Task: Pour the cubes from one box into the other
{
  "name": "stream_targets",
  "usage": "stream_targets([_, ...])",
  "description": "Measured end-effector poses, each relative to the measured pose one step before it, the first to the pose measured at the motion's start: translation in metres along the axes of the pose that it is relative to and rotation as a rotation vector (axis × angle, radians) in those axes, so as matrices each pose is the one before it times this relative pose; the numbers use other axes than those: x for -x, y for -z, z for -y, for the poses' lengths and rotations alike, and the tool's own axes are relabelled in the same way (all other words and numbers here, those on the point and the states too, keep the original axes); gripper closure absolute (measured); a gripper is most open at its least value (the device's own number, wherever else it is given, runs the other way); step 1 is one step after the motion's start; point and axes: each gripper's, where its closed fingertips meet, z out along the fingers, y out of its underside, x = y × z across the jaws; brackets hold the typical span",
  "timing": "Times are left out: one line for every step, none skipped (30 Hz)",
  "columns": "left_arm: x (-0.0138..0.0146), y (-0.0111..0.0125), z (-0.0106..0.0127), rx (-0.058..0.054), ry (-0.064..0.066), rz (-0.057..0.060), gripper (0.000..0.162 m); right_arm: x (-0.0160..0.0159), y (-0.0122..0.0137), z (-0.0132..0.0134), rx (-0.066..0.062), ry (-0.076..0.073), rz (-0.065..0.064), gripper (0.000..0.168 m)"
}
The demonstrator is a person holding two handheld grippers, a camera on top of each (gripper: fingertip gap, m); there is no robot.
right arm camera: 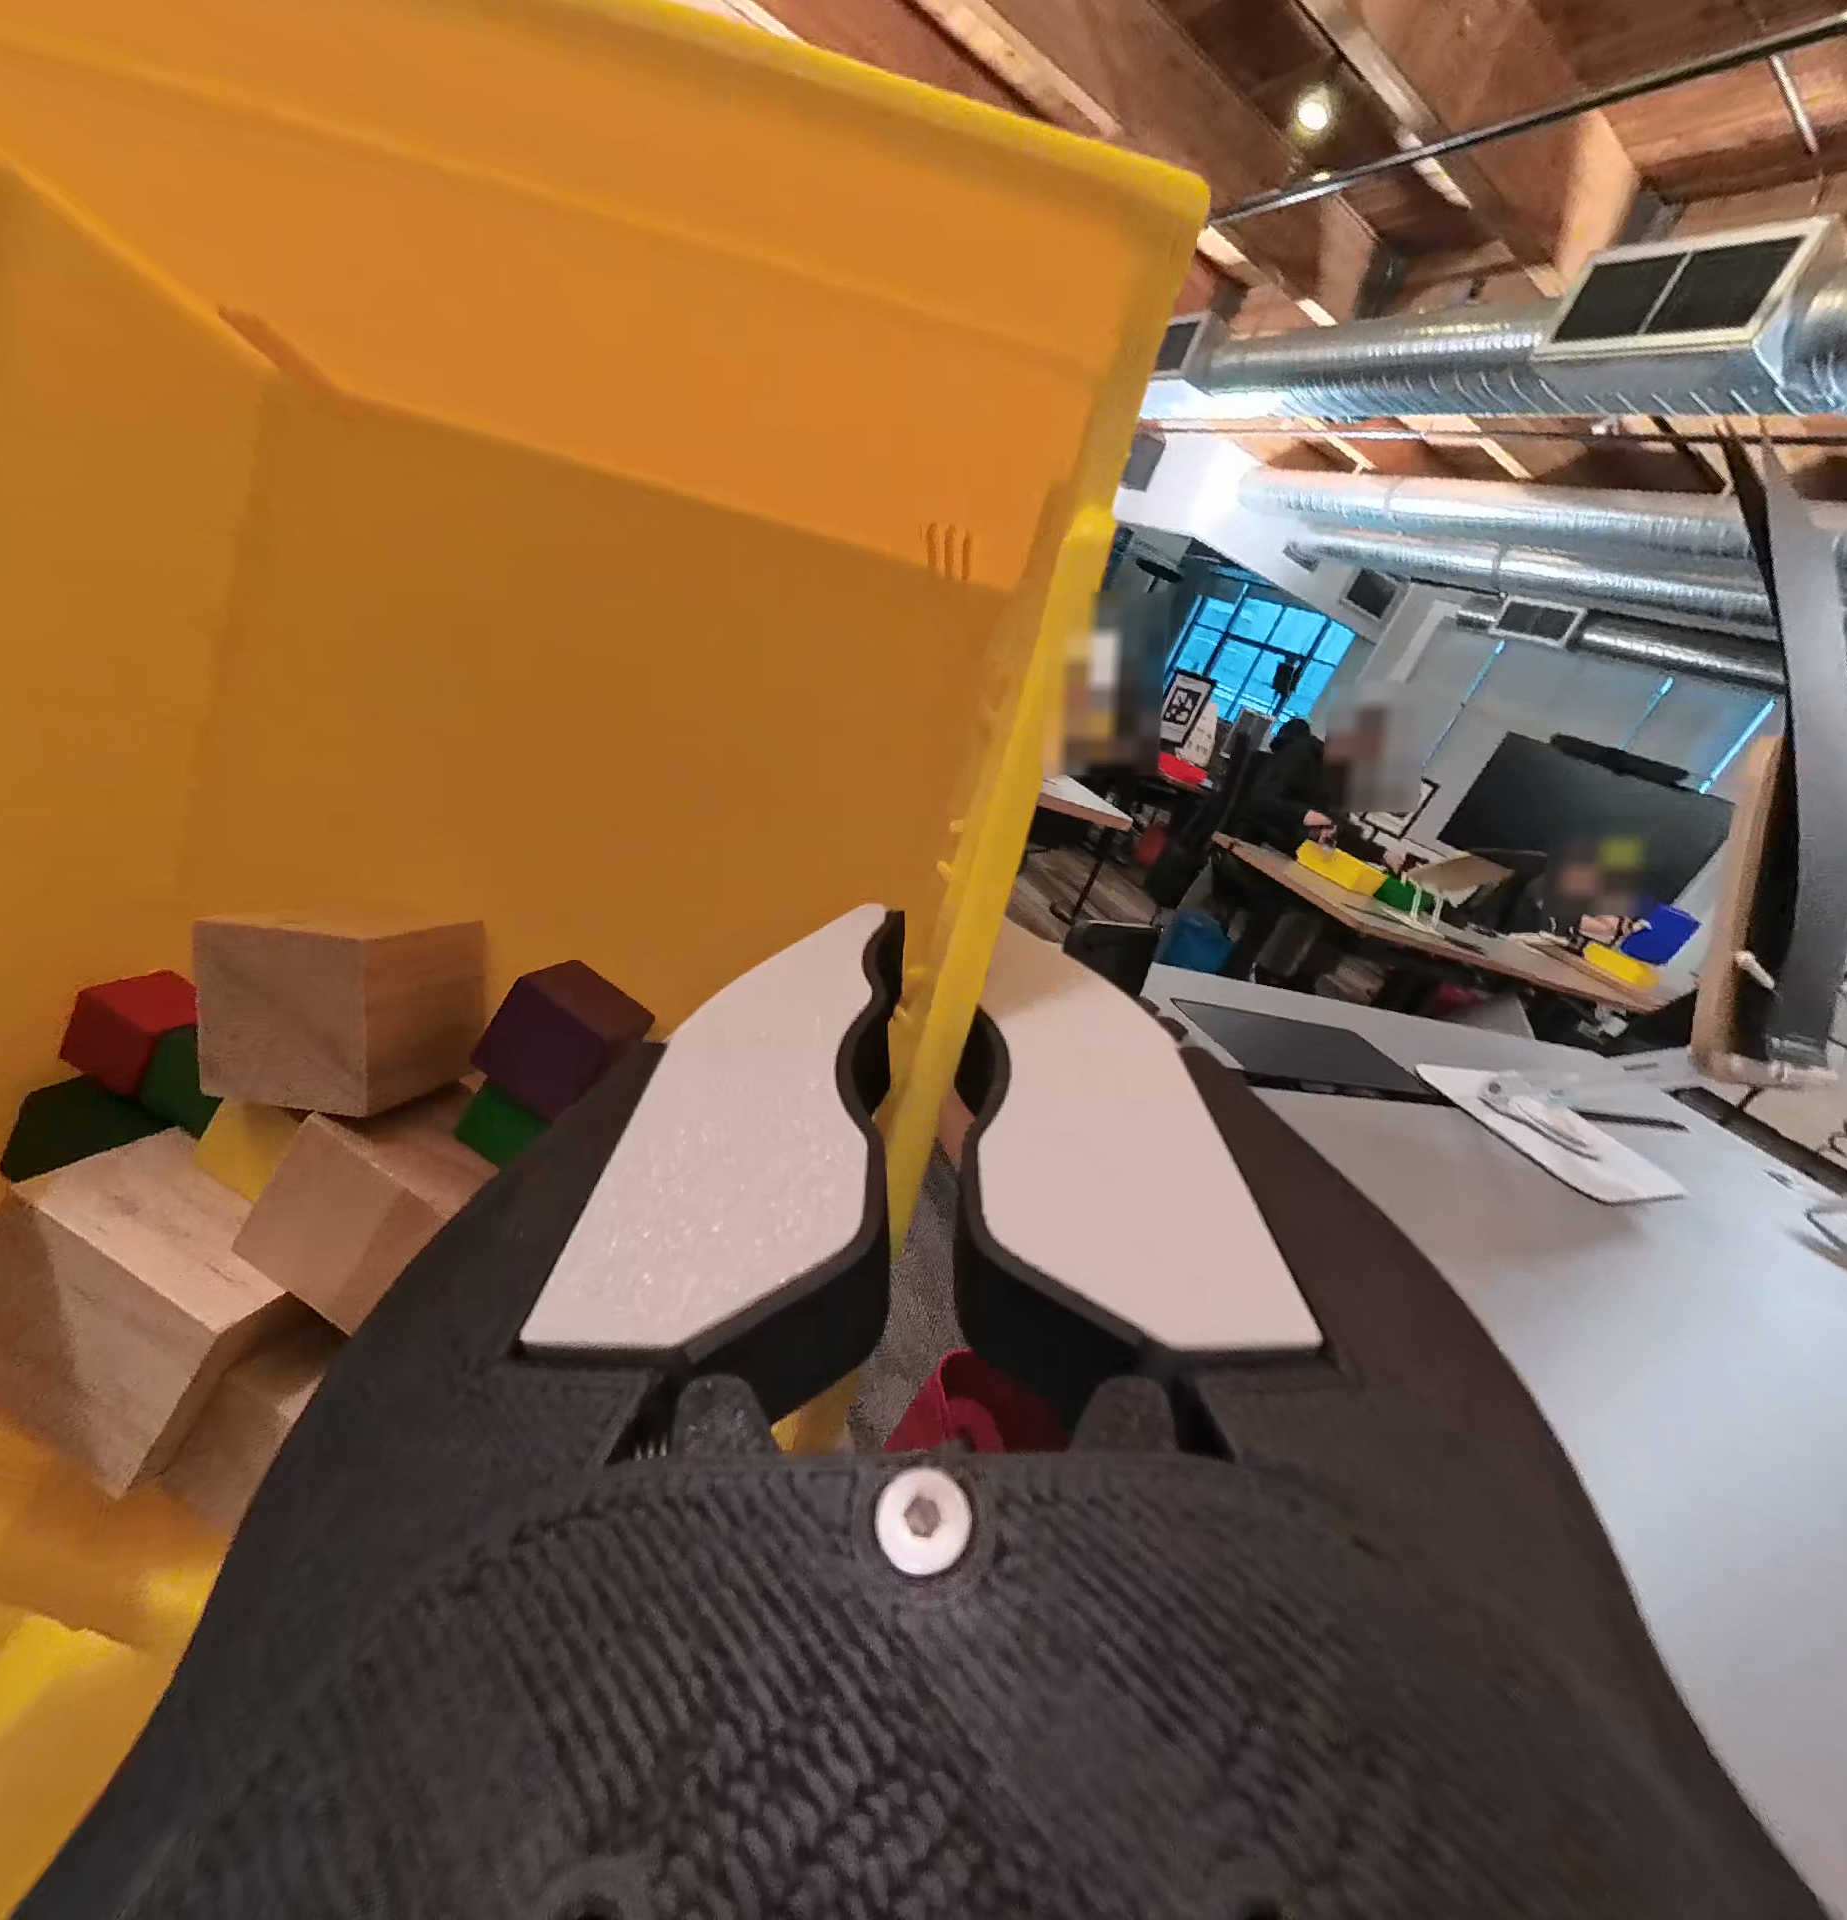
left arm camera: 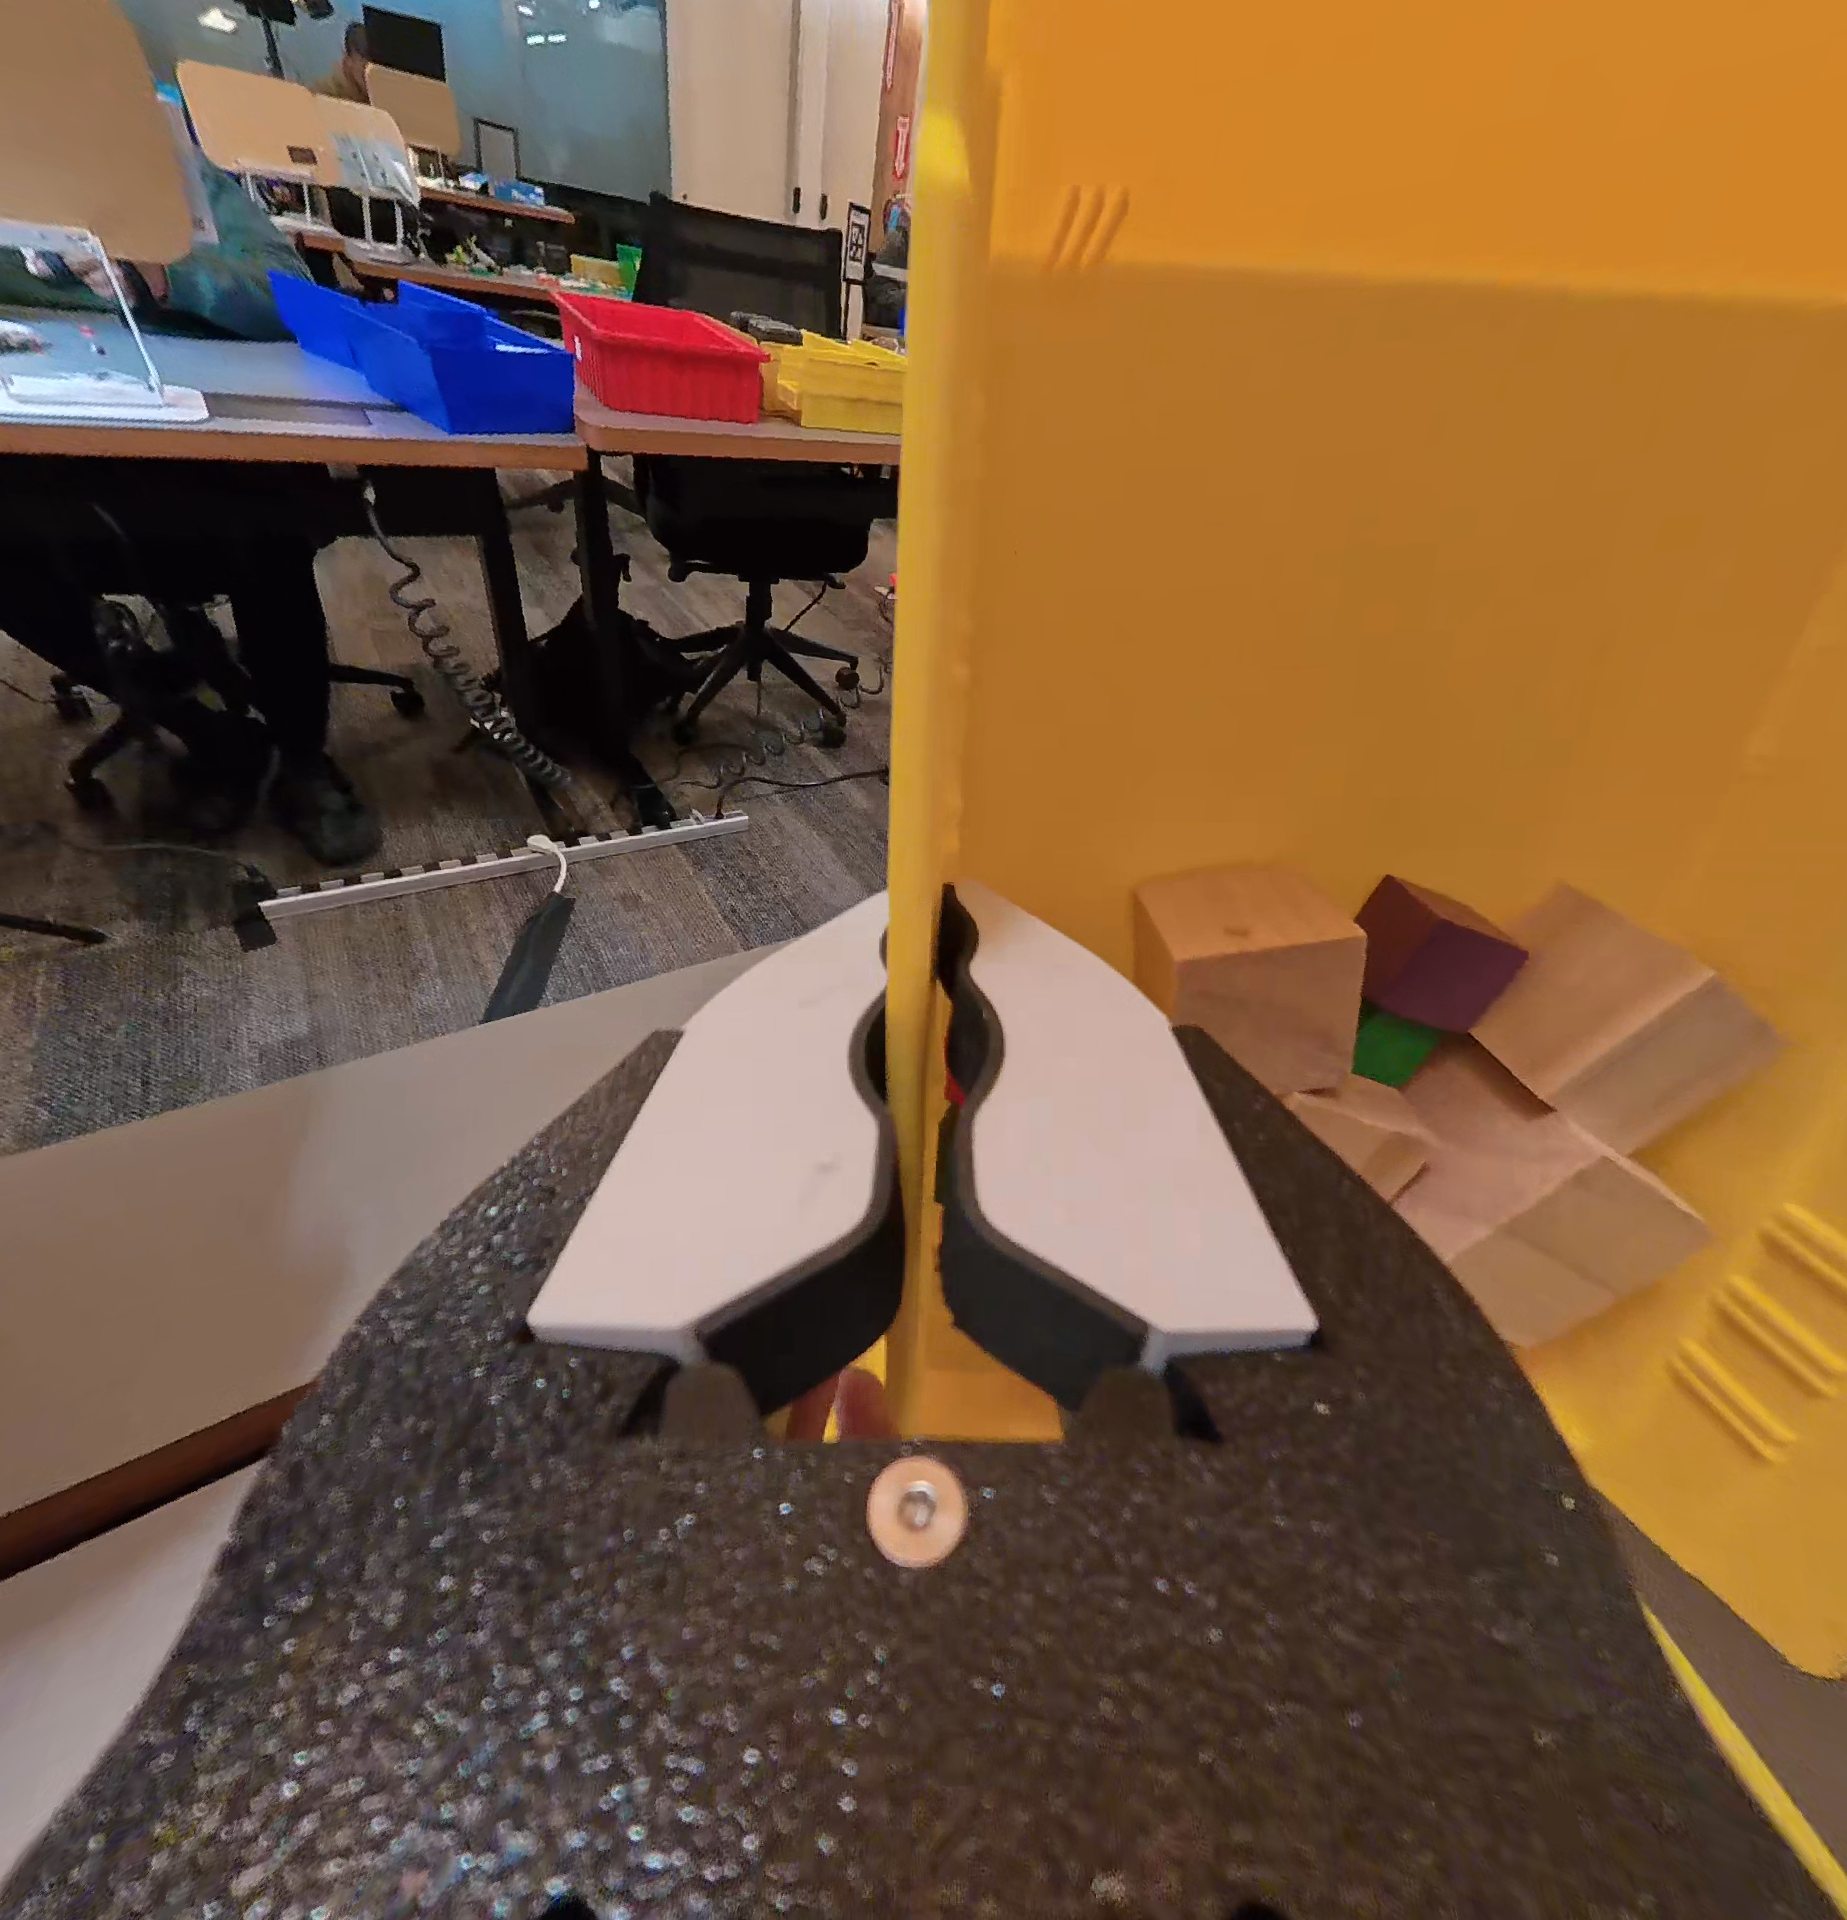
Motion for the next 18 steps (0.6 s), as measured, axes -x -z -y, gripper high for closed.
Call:
stream_targets([-0.00117,0.00084,0.00099,-0.003,-0.0147,0.001,0.161,-0.00099,-0.00014,-0.00036,0.0041,-0.0239,0.0042,0.161])
stream_targets([-0.00056,0.00031,0.00017,-0.0009,-0.0133,-0.0009,0.161,-0.00058,-0.0005,-0.00048,0.0006,-0.0336,0.0161,0.161])
stream_targets([-0.00034,0.00011,0.00021,0.0007,-0.0002,-0.0087,0.161,-0.00025,0.00008,0.00021,-0.0075,-0.041,0.0164,0.161])
stream_targets([-0.00043,0.00017,0.00042,0.0015,0.012,-0.014,0.161,0.00002,0.0005,0.00095,-0.0137,-0.0418,0.0121,0.161])
stream_targets([0.00011,0.00018,0.00021,0.0013,0.0139,-0.0059,0.161,0.00103,0.00079,0.00178,-0.0165,-0.0449,0.0166,0.161])
stream_targets([0.00025,0.00049,0.0006,-0.006,0.0093,0.0,0.161,0.0009,0.00113,0.00216,-0.0131,-0.031,0.0142,0.16])
stream_targets([-0.00018,0.00066,0.00098,-0.0131,0.006,-0.0023,0.16,0.00063,0.00113,0.00162,-0.005,-0.0011,0.0092,0.16])
stream_targets([0.00035,0.00093,0.00055,-0.0153,0.0043,-0.0004,0.16,0.0014,0.00073,0.00267,-0.0127,-0.007,0.0199,0.16])
stream_targets([0.00088,0.00125,0.00023,-0.0144,0.0063,0.0003,0.16,0.00105,0.00025,0.00219,-0.0067,-0.008,0.0157,0.159])
stream_targets([0.00027,0.00133,-0.00029,-0.0081,0.0094,-0.0029,0.16,0.00066,-0.00065,-0.0001,0.0124,0.0063,0.0069,0.159])
stream_targets([0.0008,0.00116,-0.00095,-0.0029,0.006,0.0051,0.16,0.0012,-0.00078,-0.00089,0.0175,-0.0054,0.0119,0.159])
stream_targets([0.00083,0.00078,-0.00105,-0.0055,0.0047,0.0062,0.16,0.00102,-0.00047,-0.00052,0.0071,-0.0283,0.0149,0.159])
stream_targets([0.0001,0.00076,-0.0007,-0.0071,-0.001,0.0039,0.16,0.00021,-0.00104,-0.00119,0.0083,-0.0304,0.0074,0.158])
stream_targets([-0.00039,0.00073,-0.00097,-0.0018,-0.0022,0.0042,0.16,-0.00051,-0.00124,-0.00286,0.0235,-0.0298,0.0034,0.158])
stream_targets([-0.00018,0.00048,-0.00102,-0.001,-0.0026,0.0044,0.16,-0.00049,-0.00088,-0.00334,0.0252,-0.0321,0.0075,0.158])
stream_targets([0.00063,0.00049,-0.00071,-0.0043,-0.0053,0.0057,0.16,0.00037,-0.0001,-0.00012,-0.0026,-0.0159,0.0177,0.158])
stream_targets([-0.00013,0.00072,0.00041,-0.0087,-0.0018,-0.0049,0.16,-0.00086,0.00089,0.00073,-0.0129,0.0125,0.001,0.158])
stream_targets([-0.0017,0.00093,0.00123,-0.008,0.003,-0.0139,0.16,-0.00136,0.00173,0.00158,-0.0192,0.036,-0.0172,0.159])
